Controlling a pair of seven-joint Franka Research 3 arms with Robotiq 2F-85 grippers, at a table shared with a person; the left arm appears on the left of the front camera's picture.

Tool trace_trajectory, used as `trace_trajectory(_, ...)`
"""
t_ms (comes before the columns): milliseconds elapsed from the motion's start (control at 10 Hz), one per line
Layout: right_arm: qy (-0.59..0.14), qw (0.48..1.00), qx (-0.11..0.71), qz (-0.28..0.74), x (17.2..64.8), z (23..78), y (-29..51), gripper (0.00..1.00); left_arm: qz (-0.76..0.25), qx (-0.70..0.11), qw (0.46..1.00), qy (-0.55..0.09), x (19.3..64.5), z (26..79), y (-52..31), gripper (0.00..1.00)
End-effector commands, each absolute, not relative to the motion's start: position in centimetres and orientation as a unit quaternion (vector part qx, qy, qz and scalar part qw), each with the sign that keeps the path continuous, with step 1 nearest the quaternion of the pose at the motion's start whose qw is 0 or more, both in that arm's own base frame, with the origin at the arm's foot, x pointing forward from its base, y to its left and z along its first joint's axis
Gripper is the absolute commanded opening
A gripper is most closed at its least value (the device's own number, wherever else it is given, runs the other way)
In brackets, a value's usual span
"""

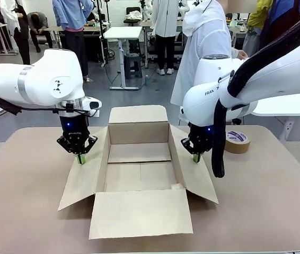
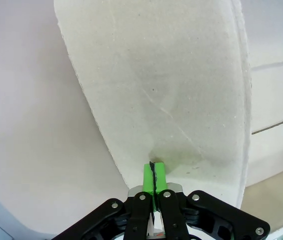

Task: Wrap the clocks to prevent damage.
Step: Open the side flaps of the Package Box, then once the human has placed the objects inside and stepped back, release both hands from the side flaps of the Package Box.

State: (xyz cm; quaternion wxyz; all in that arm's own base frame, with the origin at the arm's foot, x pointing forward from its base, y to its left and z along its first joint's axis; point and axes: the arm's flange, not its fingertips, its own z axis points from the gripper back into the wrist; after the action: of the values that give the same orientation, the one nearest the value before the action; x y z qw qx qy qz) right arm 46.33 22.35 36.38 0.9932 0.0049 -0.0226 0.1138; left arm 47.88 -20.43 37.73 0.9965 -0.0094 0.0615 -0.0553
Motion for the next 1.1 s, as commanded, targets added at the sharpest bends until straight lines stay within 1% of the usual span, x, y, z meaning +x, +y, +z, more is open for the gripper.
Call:
trace_trajectory(0,-0.016,0.995,-0.004,0.095,46.16,36.12,22.54,0.01,-0.058,-0.005,0.997,0.058,47.38,37.95,-20.23,0.0)
trace_trajectory(1000,-0.016,0.995,-0.004,0.095,46.16,36.12,22.54,0.01,-0.058,-0.005,0.997,0.058,47.38,37.95,-20.23,0.0)
